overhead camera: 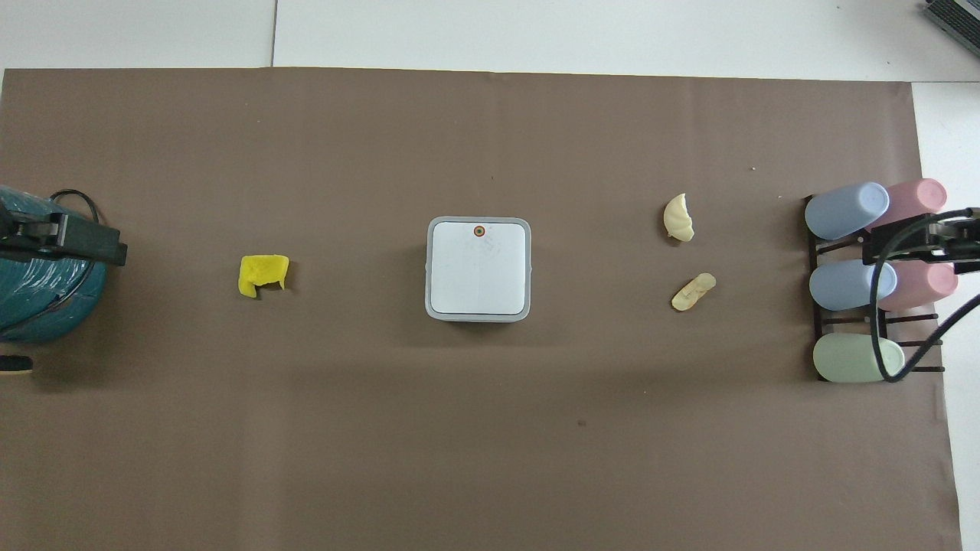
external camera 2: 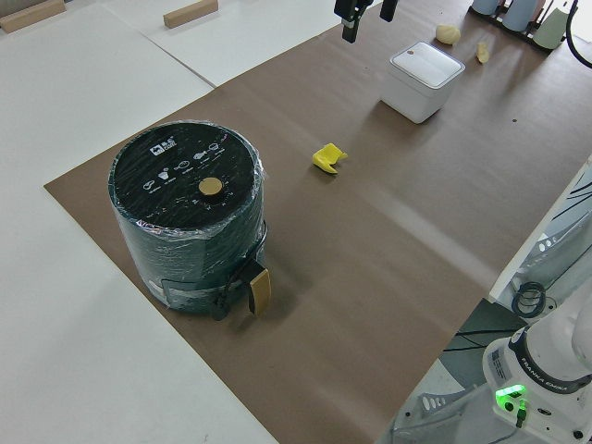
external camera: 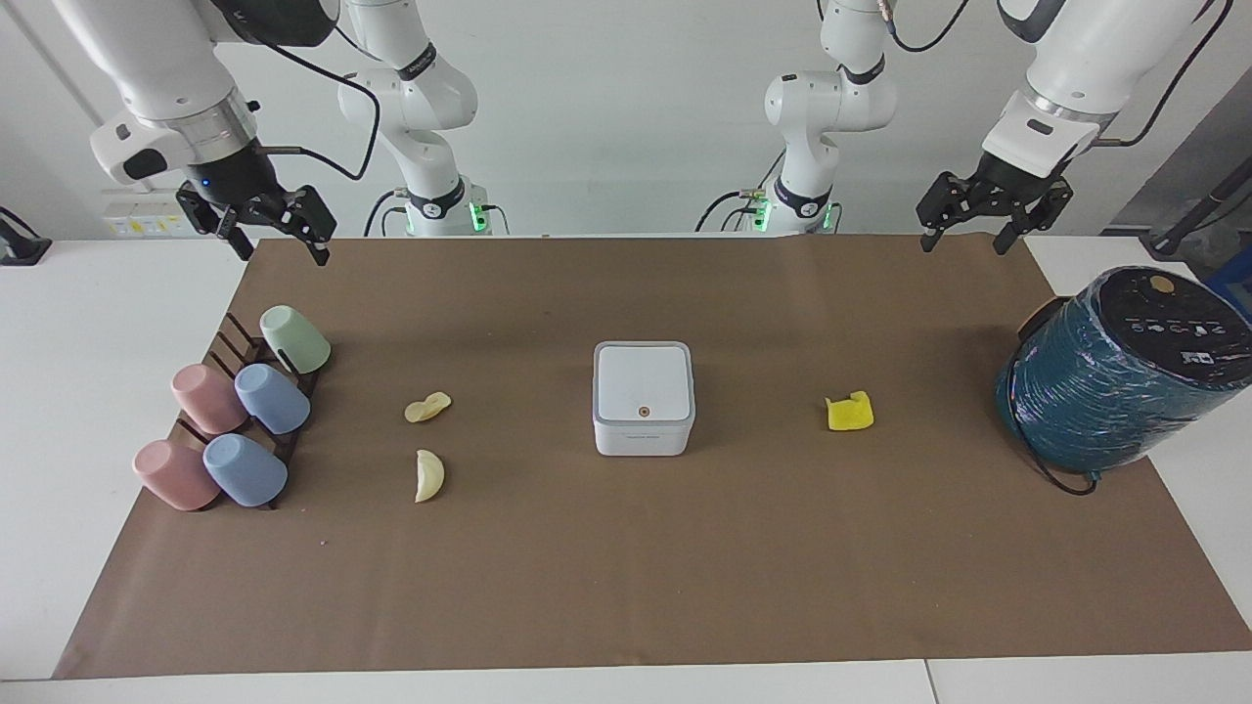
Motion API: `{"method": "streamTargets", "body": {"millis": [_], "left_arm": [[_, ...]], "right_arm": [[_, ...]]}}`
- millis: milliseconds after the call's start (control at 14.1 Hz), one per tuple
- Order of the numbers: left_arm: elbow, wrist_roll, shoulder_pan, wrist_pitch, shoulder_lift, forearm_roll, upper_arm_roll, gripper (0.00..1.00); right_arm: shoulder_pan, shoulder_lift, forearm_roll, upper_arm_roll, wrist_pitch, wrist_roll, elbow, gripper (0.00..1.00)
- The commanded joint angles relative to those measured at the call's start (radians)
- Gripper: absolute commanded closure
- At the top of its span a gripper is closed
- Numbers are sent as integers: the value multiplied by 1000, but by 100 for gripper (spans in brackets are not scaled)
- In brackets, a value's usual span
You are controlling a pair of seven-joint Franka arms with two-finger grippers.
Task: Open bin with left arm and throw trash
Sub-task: 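Move the left gripper to the lid while the right gripper reaches the peel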
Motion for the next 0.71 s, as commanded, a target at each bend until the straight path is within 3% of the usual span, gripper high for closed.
{"method": "streamTargets", "body": {"millis": [0,284,497,568,639], "left_arm": [[-40,11,-7,4,-35,10,-2,0],[-40,5,1,-5,-35,10,-4,0],[-77,11,-18,122,-39,10,-16,0],[-97,9,-48,188,-44,10,-19,13],[-111,9,-82,210,-47,10,-16,37]], "right_arm": [[-14,-3,25,4,-2,-1,-2,0],[-11,-3,23,4,-3,-1,-2,0],[-13,-3,23,4,-3,-2,-3,0],[-13,-3,23,4,-2,-2,-3,0],[-13,-3,25,4,-2,-2,-3,0]]}}
